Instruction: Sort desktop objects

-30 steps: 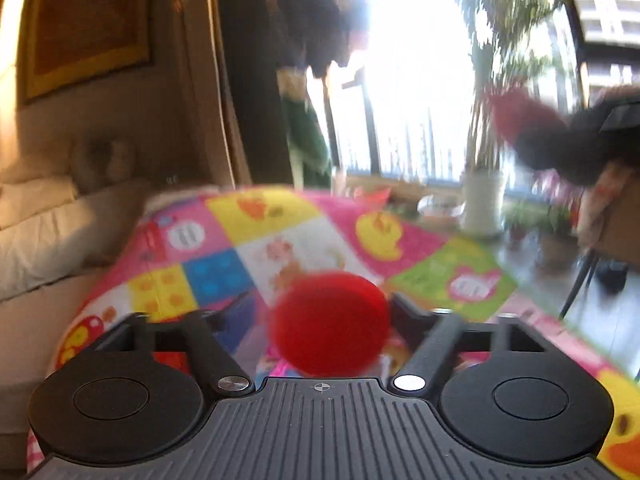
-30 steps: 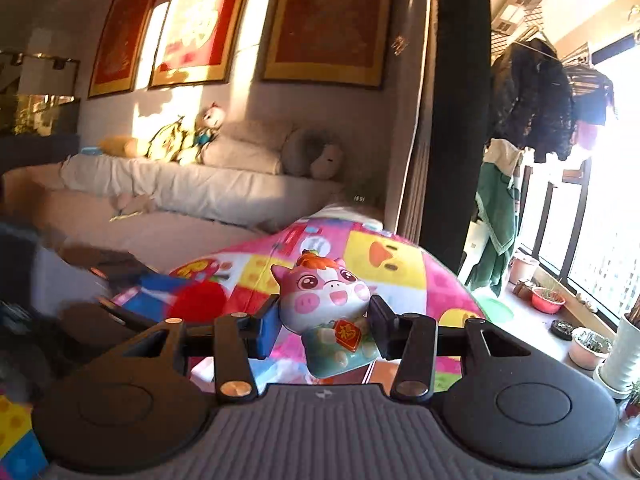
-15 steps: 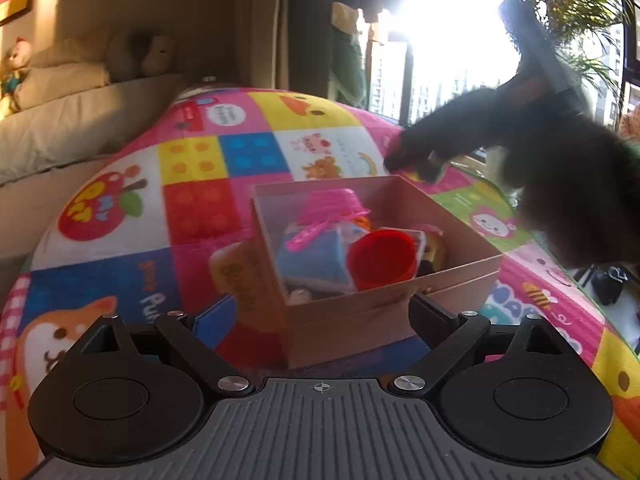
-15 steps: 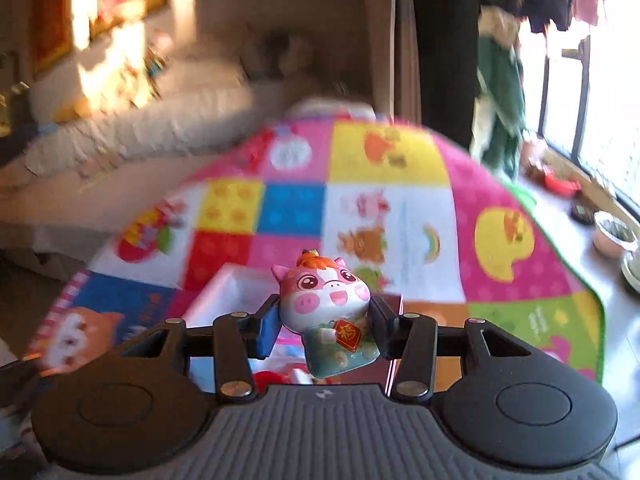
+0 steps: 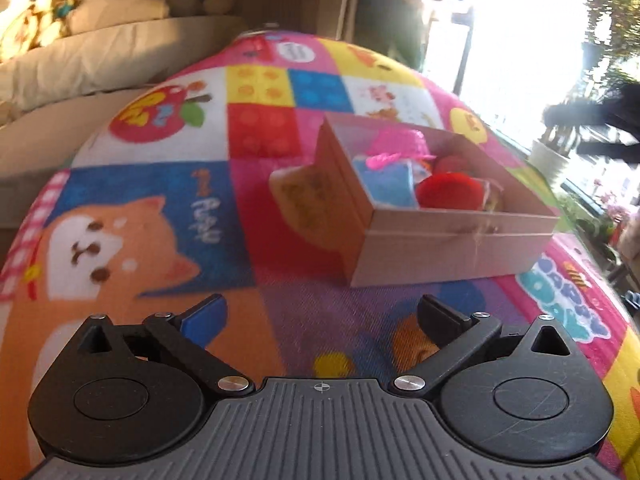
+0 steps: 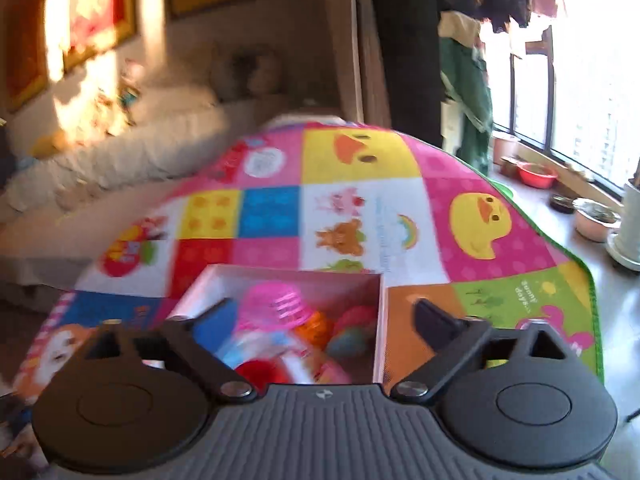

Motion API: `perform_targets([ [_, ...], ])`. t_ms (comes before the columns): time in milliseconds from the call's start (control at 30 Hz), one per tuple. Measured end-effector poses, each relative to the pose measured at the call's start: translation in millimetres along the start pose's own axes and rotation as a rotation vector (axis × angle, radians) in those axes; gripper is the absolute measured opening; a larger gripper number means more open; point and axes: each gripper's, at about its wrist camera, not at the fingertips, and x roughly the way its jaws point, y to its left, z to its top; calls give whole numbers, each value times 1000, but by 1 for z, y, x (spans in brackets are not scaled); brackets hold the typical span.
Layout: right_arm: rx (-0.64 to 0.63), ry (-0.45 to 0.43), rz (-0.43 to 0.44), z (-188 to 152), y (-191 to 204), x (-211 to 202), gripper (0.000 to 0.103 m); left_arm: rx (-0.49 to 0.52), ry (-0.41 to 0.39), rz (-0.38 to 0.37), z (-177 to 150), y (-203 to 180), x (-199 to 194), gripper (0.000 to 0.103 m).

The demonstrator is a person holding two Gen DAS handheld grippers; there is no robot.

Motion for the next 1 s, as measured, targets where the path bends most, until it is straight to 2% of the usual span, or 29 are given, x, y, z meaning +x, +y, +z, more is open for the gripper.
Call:
perform_targets([
  [67, -1, 43, 69, -21, 5, -20, 103, 20, -8, 58, -8, -7, -3, 103],
  [167, -13, 107, 119, -61, 17, -35, 103, 63, -8, 119, -18, -17, -5, 103],
  [267, -37, 198, 52, -99, 32, -22, 103, 34, 44, 133, -24, -17, 0, 103],
  [333, -66, 252, -24, -119, 39, -9, 103, 35, 48, 159, -29, -17, 3, 103],
  [400, -103, 269, -87, -133, 46, 2, 103, 37, 34, 172, -31, -19, 3, 103],
  [533, -153, 259, -103, -132, 56, 9, 103, 24, 13, 201, -31, -20, 7, 103],
  [767, -114, 253, -113, -128, 55, 18, 103, 21, 11, 203, -32, -21, 7, 103],
  [1000, -86, 186, -117, -130, 50, 24, 103, 19, 13, 209, -32, -20, 7, 103],
])
